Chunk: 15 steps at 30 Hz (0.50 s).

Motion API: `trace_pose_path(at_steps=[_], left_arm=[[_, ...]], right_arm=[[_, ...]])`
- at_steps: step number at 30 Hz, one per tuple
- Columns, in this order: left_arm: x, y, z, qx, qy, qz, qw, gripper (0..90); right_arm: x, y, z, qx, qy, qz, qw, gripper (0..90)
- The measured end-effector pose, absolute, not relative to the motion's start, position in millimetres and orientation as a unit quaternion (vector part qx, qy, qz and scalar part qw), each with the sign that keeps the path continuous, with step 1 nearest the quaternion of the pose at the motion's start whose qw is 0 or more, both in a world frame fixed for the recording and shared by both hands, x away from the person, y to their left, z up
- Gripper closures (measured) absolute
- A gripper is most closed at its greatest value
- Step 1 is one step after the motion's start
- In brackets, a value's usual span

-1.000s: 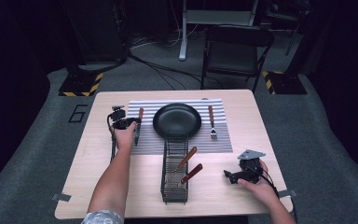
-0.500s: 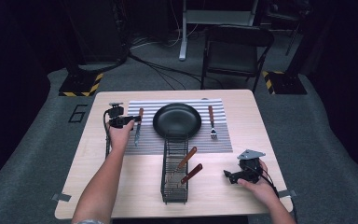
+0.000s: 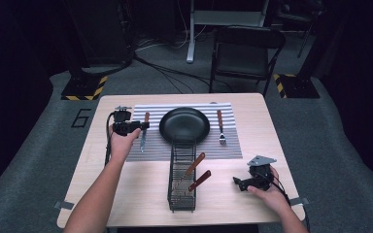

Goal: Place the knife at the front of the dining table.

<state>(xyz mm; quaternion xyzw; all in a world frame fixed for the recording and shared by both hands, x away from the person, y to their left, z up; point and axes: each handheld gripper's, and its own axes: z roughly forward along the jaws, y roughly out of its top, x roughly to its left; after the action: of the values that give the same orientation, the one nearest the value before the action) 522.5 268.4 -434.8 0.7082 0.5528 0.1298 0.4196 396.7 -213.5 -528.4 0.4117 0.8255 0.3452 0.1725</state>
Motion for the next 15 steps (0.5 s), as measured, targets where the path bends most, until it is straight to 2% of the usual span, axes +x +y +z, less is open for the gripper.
trace_pose_path(at_steps=[5,15], left_arm=[[508.8,266.9,-419.7,0.724,0.525,0.149,0.422,46.9],[477.6,280.2,-409.0,0.743,0.491,0.15,0.43,45.8]], right_arm=[[396.7,-213.5,-528.4,0.412,0.826,0.345,0.173,0.0],[396.7,-213.5,-528.4,0.412,0.826,0.345,0.173,0.0]])
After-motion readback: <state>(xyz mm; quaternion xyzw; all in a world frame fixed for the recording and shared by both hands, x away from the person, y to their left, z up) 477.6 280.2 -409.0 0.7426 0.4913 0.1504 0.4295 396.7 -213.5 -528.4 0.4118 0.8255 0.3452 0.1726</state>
